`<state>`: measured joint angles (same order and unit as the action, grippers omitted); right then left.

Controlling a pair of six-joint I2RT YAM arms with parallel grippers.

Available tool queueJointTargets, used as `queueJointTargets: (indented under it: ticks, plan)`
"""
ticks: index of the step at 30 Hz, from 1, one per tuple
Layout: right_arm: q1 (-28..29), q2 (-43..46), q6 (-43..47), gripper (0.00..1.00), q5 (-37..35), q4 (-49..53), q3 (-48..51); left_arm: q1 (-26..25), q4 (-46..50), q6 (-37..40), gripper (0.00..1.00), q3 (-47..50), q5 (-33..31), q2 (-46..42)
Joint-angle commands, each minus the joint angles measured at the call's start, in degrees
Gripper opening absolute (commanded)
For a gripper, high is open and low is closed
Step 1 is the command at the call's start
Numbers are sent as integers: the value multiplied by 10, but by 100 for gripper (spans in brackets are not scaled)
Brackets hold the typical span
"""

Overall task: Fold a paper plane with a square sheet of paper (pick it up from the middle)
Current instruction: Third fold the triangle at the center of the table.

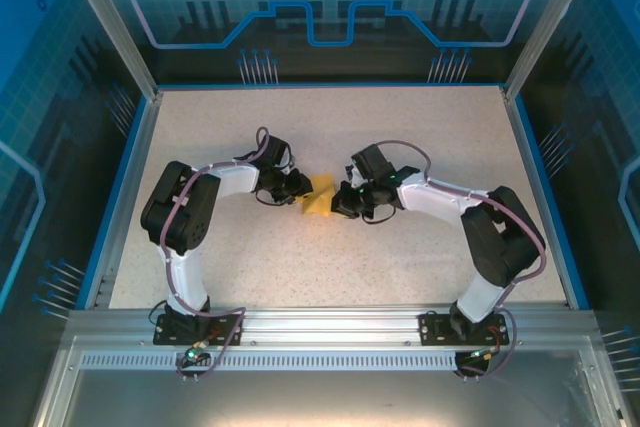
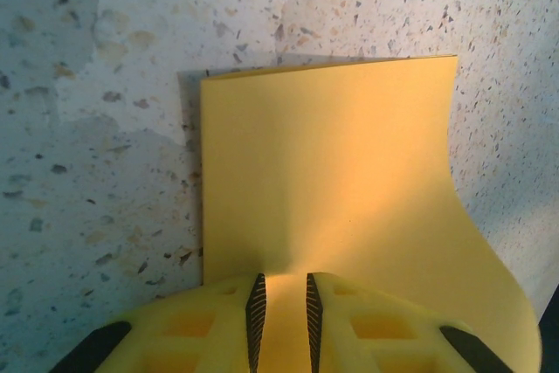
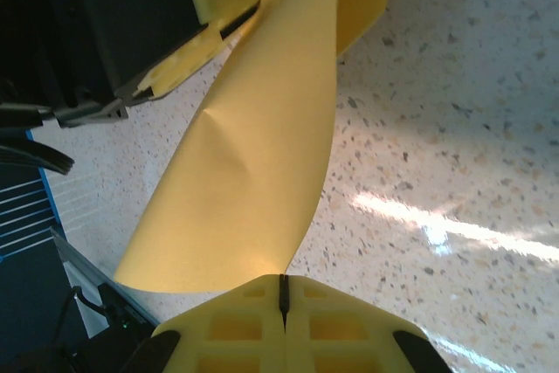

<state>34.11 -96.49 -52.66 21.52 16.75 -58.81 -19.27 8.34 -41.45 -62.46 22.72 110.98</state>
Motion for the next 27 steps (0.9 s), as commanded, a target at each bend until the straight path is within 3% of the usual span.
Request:
queueJointTargets:
  ticks: [1,11,22,27]
  plan:
    - [5,26,7,3,10,39,10,-2,33,19,25,2,-29,16]
    - [5,43,23,4,-9,138,-11,-13,30,22,28,-4,-11,1]
    - [5,7,29,4,-37,170,-25,-27,21,23,33,18,5,-50]
    - [10,-25,30,4,-33,167,-54,-28,19,21,32,19,1,-31]
